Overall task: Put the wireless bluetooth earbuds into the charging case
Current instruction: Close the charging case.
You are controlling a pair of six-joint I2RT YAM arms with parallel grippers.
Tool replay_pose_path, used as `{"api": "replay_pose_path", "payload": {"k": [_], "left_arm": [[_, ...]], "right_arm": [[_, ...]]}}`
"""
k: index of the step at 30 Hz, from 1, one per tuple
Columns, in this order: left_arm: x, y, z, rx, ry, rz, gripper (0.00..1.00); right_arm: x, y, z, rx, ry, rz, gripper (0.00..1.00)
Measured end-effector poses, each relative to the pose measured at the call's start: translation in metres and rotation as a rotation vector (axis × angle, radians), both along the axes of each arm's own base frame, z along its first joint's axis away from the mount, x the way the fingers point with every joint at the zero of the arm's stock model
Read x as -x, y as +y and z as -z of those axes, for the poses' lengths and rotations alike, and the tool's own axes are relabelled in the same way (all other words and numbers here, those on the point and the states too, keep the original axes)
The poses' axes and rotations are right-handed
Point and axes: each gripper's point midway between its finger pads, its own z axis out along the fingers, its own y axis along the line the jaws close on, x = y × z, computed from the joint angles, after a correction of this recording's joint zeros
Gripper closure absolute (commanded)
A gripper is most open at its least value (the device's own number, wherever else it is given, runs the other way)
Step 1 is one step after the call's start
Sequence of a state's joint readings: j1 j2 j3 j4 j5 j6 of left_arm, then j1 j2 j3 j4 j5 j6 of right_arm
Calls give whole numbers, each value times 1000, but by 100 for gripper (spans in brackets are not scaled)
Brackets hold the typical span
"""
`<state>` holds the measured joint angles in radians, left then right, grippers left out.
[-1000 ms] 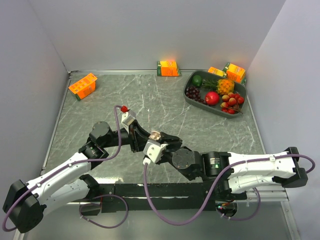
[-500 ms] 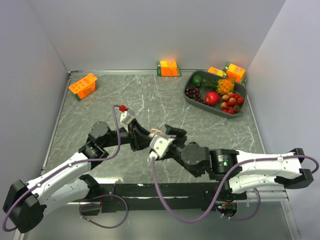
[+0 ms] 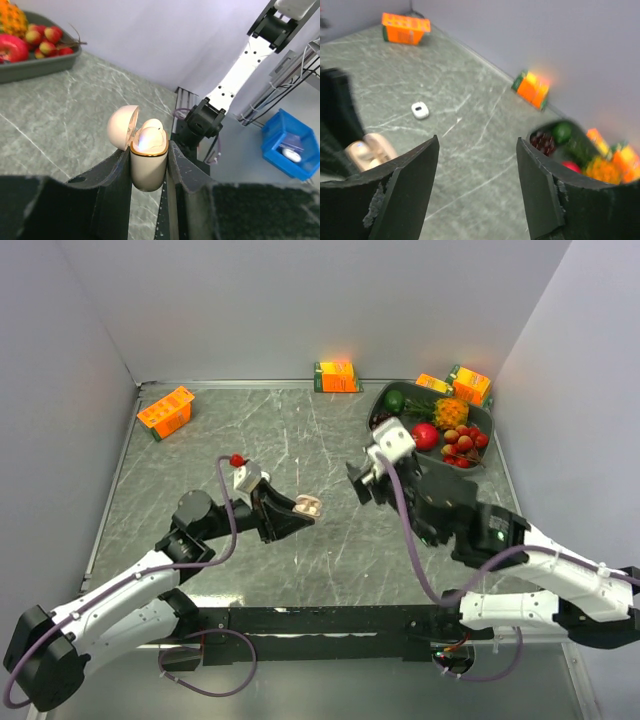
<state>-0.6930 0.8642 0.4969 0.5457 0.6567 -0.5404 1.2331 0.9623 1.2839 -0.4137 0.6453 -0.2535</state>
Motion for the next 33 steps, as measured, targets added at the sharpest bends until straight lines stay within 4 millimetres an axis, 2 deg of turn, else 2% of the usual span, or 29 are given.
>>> {"api": "replay_pose_path", "payload": {"k": [1,2,3,4,5,7,8,11,18,33], "left_arm": [[0,2,2,8,-15,-11,99],[2,5,4,19,-38,-19,99],[3,8,7,26,-56,-27,99],[5,11,11,31,-80,-36,99],[7,14,14,35,-102,-44,99],[8,18,18,40,-150,-62,99],[8,20,17,43,-173,-69,99],[8,23,11,55,-238,-85,99],[4,23,10,39,-292,-106,99],[3,12,13,6,-284,-90,99]], "right_arm": [[-5,1,1,-9,26,16,46],[-10,4,2,-22,60,24,57],[-14,8,6,-33,96,30,61],[-17,16,14,-31,135,25,66],[-18,24,23,-27,175,15,77],[-19,35,47,0,257,-1,83],[-17,40,58,9,301,-11,91],[-14,49,77,23,394,-32,100],[-5,67,85,-22,509,-92,100],[6,88,104,-5,600,-169,100]]}}
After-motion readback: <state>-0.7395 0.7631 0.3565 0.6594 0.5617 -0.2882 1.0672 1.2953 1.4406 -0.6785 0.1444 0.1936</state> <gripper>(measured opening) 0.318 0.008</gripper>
